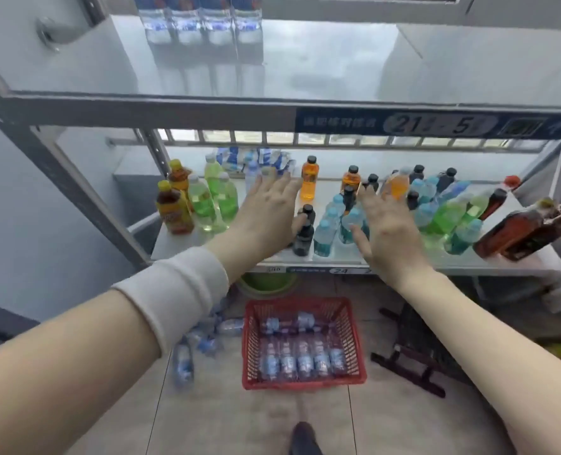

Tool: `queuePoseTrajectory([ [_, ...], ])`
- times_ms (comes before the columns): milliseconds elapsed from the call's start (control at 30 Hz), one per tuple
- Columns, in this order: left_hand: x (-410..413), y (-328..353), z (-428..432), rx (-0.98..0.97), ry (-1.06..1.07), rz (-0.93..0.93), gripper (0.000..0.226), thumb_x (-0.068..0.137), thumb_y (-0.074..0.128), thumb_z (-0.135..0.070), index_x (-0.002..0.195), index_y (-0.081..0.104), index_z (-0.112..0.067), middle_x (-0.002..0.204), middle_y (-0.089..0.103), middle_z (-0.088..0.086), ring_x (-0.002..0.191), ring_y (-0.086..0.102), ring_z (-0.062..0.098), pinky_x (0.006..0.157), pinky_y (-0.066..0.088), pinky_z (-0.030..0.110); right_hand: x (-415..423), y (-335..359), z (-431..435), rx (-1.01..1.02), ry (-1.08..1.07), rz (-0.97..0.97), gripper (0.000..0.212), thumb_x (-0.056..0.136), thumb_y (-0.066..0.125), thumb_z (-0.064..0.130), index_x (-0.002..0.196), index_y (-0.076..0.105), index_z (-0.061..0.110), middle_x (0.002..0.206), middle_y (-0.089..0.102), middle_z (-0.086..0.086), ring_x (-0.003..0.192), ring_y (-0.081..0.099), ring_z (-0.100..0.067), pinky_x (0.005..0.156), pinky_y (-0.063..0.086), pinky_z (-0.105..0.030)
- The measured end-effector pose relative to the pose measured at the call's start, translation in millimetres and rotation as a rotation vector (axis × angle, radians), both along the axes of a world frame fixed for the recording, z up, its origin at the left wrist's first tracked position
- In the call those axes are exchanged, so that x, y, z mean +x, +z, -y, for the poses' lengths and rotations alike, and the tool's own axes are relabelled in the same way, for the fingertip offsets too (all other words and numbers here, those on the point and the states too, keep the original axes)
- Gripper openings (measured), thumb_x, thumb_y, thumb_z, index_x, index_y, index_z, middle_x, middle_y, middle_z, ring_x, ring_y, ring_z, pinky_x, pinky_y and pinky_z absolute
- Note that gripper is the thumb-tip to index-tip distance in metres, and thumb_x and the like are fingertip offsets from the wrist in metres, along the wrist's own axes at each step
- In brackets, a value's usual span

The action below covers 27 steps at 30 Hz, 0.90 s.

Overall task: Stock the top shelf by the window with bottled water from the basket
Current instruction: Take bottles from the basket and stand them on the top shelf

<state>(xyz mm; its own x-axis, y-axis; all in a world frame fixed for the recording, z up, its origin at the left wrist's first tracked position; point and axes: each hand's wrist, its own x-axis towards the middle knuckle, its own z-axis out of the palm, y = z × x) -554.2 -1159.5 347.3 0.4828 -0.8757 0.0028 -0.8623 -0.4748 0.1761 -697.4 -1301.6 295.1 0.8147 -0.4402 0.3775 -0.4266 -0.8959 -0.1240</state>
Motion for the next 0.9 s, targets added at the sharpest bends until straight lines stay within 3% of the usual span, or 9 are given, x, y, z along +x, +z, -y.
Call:
queuePoseTrajectory([
  [67, -19.6, -43.7, -16.3, 0.102, 0.033, -0.116, 0.061, 0.095, 0.040, -0.036, 0.146, 0.017, -0.011, 0.155, 0.019, 0.010, 0.144, 0.012, 0.029, 0.118, 0.009, 0.040, -22.6, -44.5, -19.0, 0.081, -0.029, -0.109, 0.058, 0.091, 0.048, 0.030, 0.137, 0.039, -0.003, 0.138, 0.046, -0.023, 0.133, 0.035, -0.043, 0.112, 0.019, -0.051],
  [267, -81.8, -184.2, -38.3, 0.312, 0.164, -0.352, 0.060, 0.094, 0.043, -0.035, 0.144, 0.023, -0.009, 0.151, 0.027, 0.012, 0.142, 0.018, 0.031, 0.117, 0.014, 0.043, -78.3, -165.6, -46.8, 0.245, -0.089, -0.442, 0.057, 0.082, 0.045, 0.035, 0.124, 0.054, -0.002, 0.121, 0.062, -0.021, 0.117, 0.053, -0.043, 0.095, 0.042, -0.058],
  [400, -105.7, -271.8, -34.7, 0.410, 0.237, -0.434, 0.059, 0.094, 0.044, -0.033, 0.144, 0.024, -0.009, 0.151, 0.028, 0.011, 0.143, 0.017, 0.030, 0.117, 0.012, 0.041, -95.4, -236.6, -37.8, 0.267, -0.057, -0.564, 0.060, 0.067, 0.078, 0.025, 0.116, 0.060, -0.003, 0.114, 0.065, -0.021, 0.110, 0.058, -0.043, 0.089, 0.045, -0.059],
  [467, -114.7, -311.2, -30.2, 0.450, 0.275, -0.481, 0.058, 0.093, 0.044, -0.032, 0.143, 0.025, -0.009, 0.150, 0.029, 0.011, 0.143, 0.017, 0.030, 0.118, 0.012, 0.041, -103.5, -268.2, -33.0, 0.310, -0.065, -0.623, 0.063, 0.064, 0.081, 0.025, 0.116, 0.060, -0.003, 0.113, 0.066, -0.020, 0.109, 0.059, -0.043, 0.089, 0.045, -0.059],
  [667, -132.0, -439.0, -19.5, 0.545, 0.323, -0.665, 0.055, 0.094, 0.042, -0.030, 0.143, 0.027, -0.011, 0.151, 0.029, 0.010, 0.143, 0.020, 0.027, 0.118, 0.013, 0.038, -111.0, -381.6, -19.5, 0.413, 0.011, -0.791, 0.064, 0.064, 0.080, 0.029, 0.118, 0.060, 0.000, 0.115, 0.067, -0.014, 0.111, 0.060, -0.036, 0.091, 0.049, -0.052],
  [833, -122.7, -568.6, -13.7, 0.567, 0.467, -0.885, 0.040, 0.089, 0.048, -0.025, 0.128, 0.047, -0.014, 0.130, 0.054, 0.008, 0.121, 0.048, 0.028, 0.102, 0.040, 0.040, -103.5, -511.3, 2.0, 0.557, 0.098, -0.913, 0.062, 0.078, 0.069, 0.029, 0.131, 0.048, 0.004, 0.129, 0.058, -0.015, 0.124, 0.050, -0.034, 0.104, 0.037, -0.046],
  [900, -108.0, -621.9, -1.6, 0.552, 0.490, -0.931, 0.035, 0.090, 0.048, -0.025, 0.123, 0.051, -0.013, 0.125, 0.058, 0.011, 0.114, 0.054, 0.028, 0.097, 0.045, 0.038, -86.2, -558.2, 20.2, 0.631, 0.079, -0.954, 0.057, 0.089, 0.055, 0.031, 0.139, 0.037, 0.009, 0.139, 0.048, -0.013, 0.131, 0.042, -0.031, 0.108, 0.034, -0.039],
])
